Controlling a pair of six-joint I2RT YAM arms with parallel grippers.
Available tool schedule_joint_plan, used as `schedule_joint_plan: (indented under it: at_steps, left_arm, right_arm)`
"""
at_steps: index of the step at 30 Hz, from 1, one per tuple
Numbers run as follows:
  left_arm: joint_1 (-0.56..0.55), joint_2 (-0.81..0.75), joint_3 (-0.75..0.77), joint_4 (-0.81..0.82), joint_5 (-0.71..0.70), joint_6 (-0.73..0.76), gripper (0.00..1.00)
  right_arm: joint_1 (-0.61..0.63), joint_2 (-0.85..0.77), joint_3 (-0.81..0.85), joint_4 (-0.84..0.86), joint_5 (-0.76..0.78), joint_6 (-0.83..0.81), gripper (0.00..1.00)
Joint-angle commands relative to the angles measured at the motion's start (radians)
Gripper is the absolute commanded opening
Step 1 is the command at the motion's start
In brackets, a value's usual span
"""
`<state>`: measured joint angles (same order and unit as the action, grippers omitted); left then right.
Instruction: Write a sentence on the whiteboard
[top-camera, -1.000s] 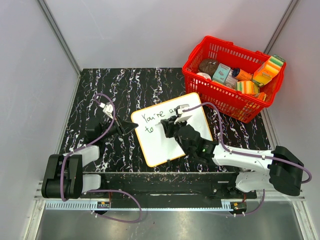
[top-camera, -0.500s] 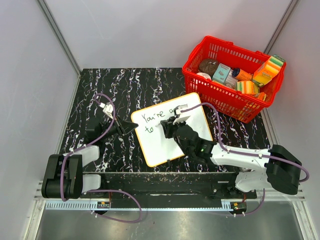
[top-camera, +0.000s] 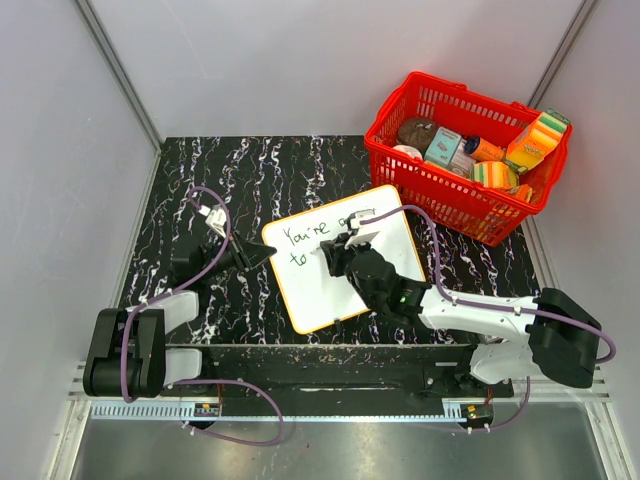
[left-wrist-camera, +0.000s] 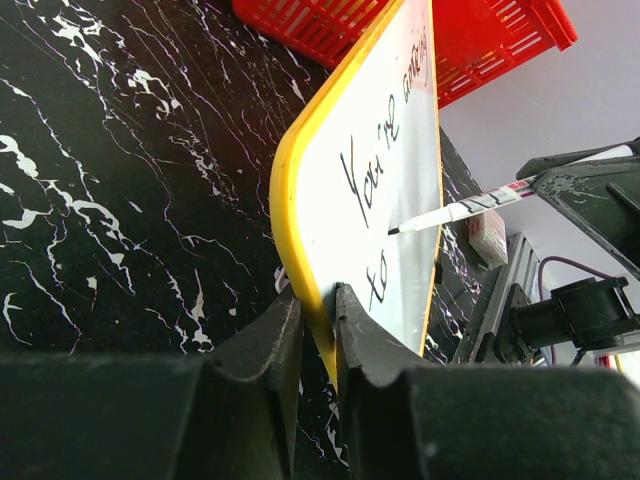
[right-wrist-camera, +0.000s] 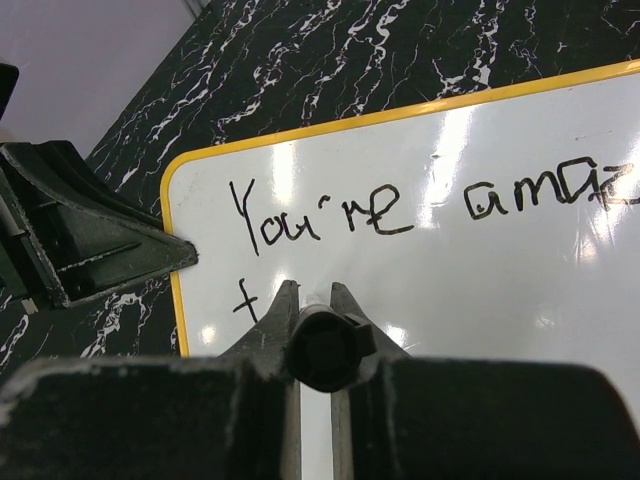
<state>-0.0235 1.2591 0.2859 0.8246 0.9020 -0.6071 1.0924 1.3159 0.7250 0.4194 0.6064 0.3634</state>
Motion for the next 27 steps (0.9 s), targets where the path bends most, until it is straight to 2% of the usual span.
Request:
schedule_joint_plan:
  at_steps: [1, 27]
  left_arm:
    - [-0.004, 0.014, 0.004, 0.010, -0.012, 0.075, 0.00]
    - [-0.004, 0.014, 0.004, 0.011, -0.011, 0.075, 0.00]
  right_arm:
    - [-0.009, 0.014, 0.022, 0.015, -0.016, 0.002, 0.00]
    - [-0.009, -0.024, -0.033, -0.025, -0.069, 0.035, 0.00]
